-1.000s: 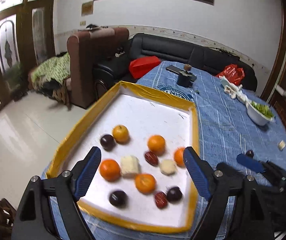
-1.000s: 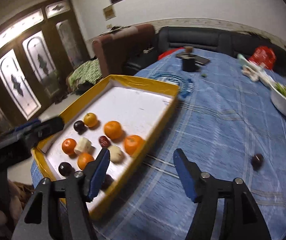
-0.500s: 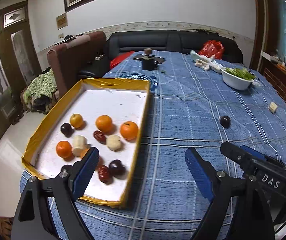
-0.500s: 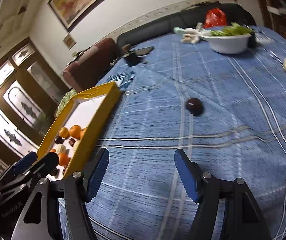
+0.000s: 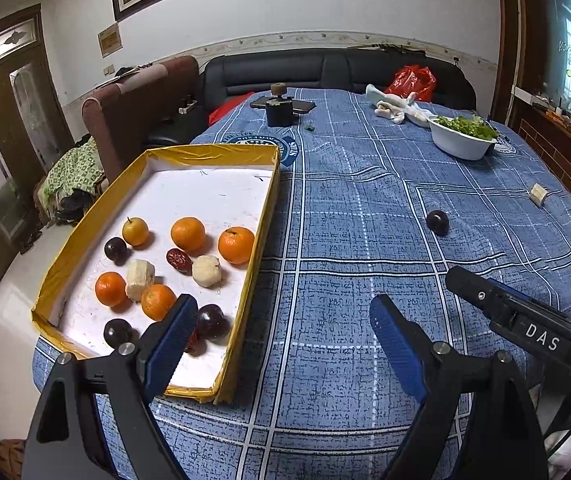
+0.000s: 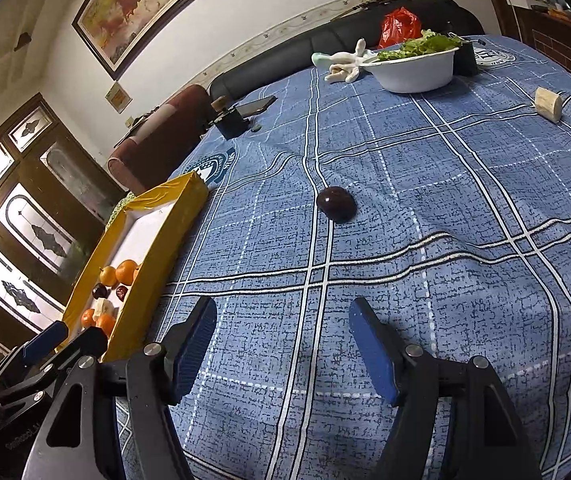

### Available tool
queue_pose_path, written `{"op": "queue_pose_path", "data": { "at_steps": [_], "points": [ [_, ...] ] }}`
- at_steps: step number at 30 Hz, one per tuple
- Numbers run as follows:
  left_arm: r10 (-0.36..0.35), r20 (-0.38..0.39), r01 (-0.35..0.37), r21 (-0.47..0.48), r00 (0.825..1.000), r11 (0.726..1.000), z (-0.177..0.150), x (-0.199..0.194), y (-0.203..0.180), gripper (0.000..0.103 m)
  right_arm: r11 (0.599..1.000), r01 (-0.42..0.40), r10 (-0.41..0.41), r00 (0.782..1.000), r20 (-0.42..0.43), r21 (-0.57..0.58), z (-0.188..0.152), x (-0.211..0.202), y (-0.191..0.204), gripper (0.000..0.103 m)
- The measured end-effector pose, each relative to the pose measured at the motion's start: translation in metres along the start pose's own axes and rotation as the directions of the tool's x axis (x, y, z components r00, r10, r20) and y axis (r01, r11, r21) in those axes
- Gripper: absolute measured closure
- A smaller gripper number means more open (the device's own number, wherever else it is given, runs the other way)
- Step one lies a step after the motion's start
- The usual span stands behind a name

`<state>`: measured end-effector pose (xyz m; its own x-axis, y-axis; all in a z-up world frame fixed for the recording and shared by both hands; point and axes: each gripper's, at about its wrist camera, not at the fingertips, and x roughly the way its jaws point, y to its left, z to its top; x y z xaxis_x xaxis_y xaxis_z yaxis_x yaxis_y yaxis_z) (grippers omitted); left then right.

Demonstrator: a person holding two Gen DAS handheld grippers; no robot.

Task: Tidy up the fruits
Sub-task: 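Move the left tool to the last plum while the right tool approaches the white chunk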

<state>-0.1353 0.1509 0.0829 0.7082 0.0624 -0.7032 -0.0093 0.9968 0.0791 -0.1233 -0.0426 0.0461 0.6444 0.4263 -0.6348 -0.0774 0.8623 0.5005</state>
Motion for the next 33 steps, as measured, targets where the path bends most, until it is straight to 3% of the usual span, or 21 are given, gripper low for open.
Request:
{"op": "queue_pose_path", "data": {
  "at_steps": [9,21,28,33],
  "points": [
    [-0.036,-0.029,0.036,-0.009,0.999,0.999,-0.004,0.009,-0.002,0.016,1.000,0.011,-0.011,1.000,-0.011,-0.008,-0.004,0.002,0.001,0.028],
    [-0.181,-0.051,0.180,-0.030,0.982,0.983,-0.004,0.011,-0.008,0.016,1.000,-0.004,0.004,1.000,0.010,0.023,-0.001,-0.014,-0.012,0.027],
    [-0.255,-0.072,0.254,-0.023,0.964,0.967,-0.005,0.016,-0.021,0.016,0.987,0.150,-0.144,0.986,0.083,-0.062,0.025,-0.061,-0.047,0.028],
    [-0.307,-0.077,0.305,-0.035,0.949,0.952,-0.001,0.017,-0.027,0.016,0.956,0.293,-0.286,0.937,0.198,-0.006,0.077,-0.104,-0.100,0.026]
  ]
}}
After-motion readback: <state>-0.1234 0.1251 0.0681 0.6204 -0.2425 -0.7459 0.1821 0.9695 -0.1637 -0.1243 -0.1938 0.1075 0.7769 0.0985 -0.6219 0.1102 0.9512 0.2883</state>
